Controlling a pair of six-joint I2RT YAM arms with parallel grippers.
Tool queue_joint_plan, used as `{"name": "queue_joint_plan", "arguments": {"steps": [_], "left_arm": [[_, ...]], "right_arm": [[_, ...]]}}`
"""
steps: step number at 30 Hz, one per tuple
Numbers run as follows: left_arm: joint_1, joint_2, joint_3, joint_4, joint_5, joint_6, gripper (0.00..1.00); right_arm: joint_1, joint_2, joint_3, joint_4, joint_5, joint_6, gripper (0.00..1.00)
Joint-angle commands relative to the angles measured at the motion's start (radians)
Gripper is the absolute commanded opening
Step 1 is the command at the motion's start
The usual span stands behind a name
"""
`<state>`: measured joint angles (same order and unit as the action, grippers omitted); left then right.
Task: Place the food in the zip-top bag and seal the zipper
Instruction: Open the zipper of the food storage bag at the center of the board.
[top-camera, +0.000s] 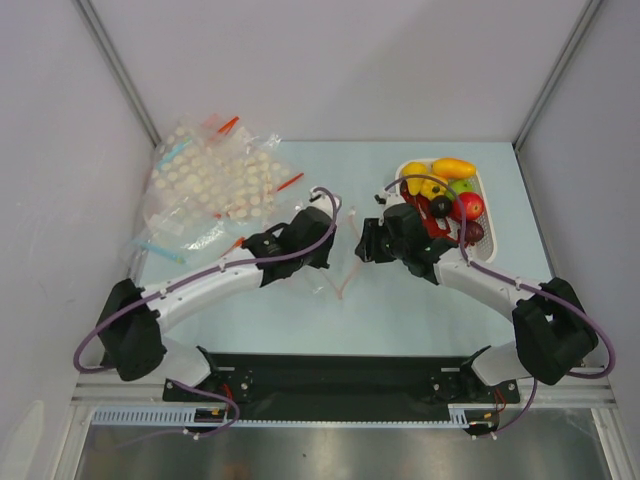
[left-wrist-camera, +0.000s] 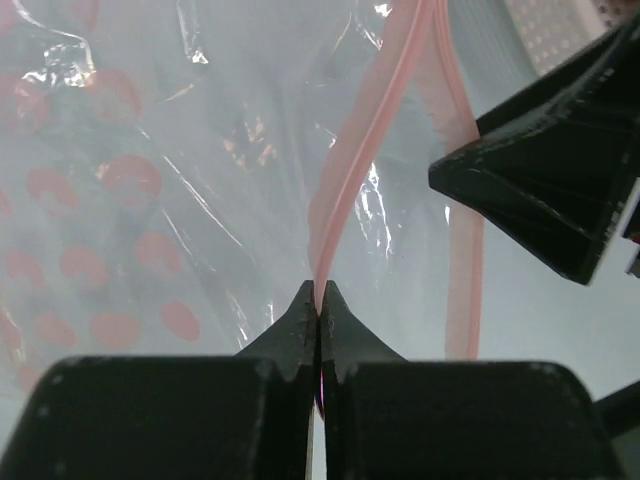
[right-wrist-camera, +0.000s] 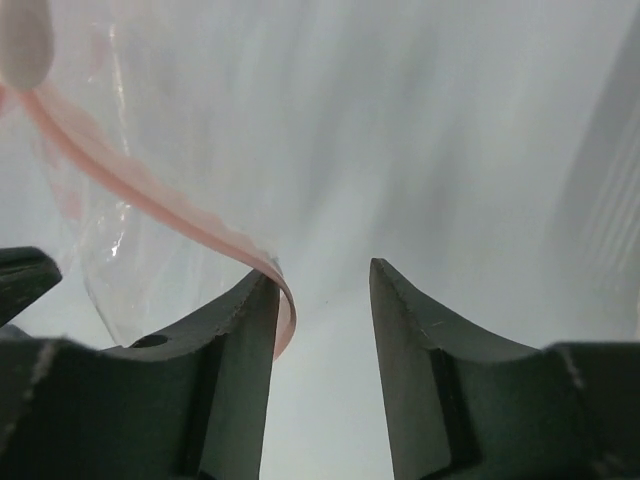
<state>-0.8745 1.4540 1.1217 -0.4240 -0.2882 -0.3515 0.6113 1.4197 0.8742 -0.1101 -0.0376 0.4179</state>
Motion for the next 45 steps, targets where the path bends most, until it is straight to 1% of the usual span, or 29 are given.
{"name": "queue_joint_plan", "arguments": {"steps": [1,3,6,8,11,15,17,19,21,22,23,24,27,29,31,33,35,37,38,39,41,45], "left_arm": [[0.003,-0.128,-0.034,0.071,0.067,-0.032,0.0],[0.003,-0.159,-0.059,0.096,0.083,-0.037,0.0],[0.003,-0.201,-0.077,0.119,0.122,-0.044,0.0],[0.003,-0.213,-0.085,0.137,0.153,-0.049,0.0],[0.005,-0.204,-0.089,0.145,0.198,-0.058,0.0],[0.003,-0.201,-0.077,0.128,0.204,-0.064,0.0],[0.005,-0.221,-0.083,0.131,0.195,-0.066,0.0],[0.003,-0.265,-0.097,0.133,0.155,-0.069,0.0],[0.003,-0.303,-0.109,0.123,0.101,-0.07,0.0],[0.003,-0.311,-0.109,0.104,0.075,-0.072,0.0],[0.003,-0.319,-0.108,0.09,0.004,-0.072,0.0],[0.003,-0.323,-0.103,0.076,-0.029,-0.073,0.0],[0.002,-0.342,-0.094,0.036,-0.135,-0.072,0.0],[-0.001,-0.345,-0.094,0.037,-0.149,-0.07,0.0],[-0.004,-0.336,-0.099,0.047,-0.137,-0.064,0.0],[-0.004,-0.293,-0.083,0.039,-0.128,-0.063,0.0],[-0.004,-0.253,-0.069,0.031,-0.123,-0.063,0.0],[-0.004,-0.202,-0.06,0.053,-0.094,-0.061,0.0],[-0.004,-0.189,-0.062,0.065,-0.082,-0.058,0.0],[-0.004,-0.166,-0.069,0.08,-0.069,-0.055,0.0],[-0.004,-0.147,-0.072,0.114,-0.045,-0.05,0.01],[-0.003,-0.098,-0.056,0.114,-0.065,-0.044,0.0]], "right_arm": [[0.007,-0.025,0.009,0.061,-0.028,-0.004,0.48],[0.021,-0.024,0.0,0.084,-0.039,-0.002,0.5],[0.065,-0.027,-0.007,0.142,-0.012,-0.007,0.53],[0.102,-0.044,-0.026,0.197,0.008,-0.011,0.54],[0.12,-0.053,-0.067,0.294,-0.016,0.005,0.55],[0.12,-0.042,-0.067,0.31,-0.018,0.012,0.57],[0.12,-0.027,-0.049,0.268,0.037,0.016,0.57],[0.111,0.007,-0.023,0.19,0.137,0.022,0.57],[0.087,0.05,0.012,0.144,0.182,0.041,0.56],[0.079,0.064,0.023,0.115,0.186,0.05,0.56],[0.07,0.079,0.029,0.083,0.185,0.056,0.56],[0.061,0.088,0.035,0.076,0.179,0.067,0.59],[0.047,0.104,0.042,0.067,0.151,0.07,0.6],[0.047,0.094,0.037,0.072,0.148,0.071,0.61],[0.047,0.075,0.028,0.085,0.128,0.064,0.61],[0.05,0.055,0.02,0.095,0.111,0.056,0.64],[0.05,0.021,0.003,0.099,0.087,0.041,0.7],[0.051,-0.005,-0.01,0.142,0.058,0.029,0.76],[0.051,-0.028,-0.029,0.153,0.048,0.016,0.82],[0.053,-0.044,-0.037,0.162,0.016,0.013,0.82],[0.051,-0.065,-0.059,0.187,0.004,0.006,0.85],[0.05,-0.11,-0.07,0.197,-0.011,-0.007,0.85]]}}
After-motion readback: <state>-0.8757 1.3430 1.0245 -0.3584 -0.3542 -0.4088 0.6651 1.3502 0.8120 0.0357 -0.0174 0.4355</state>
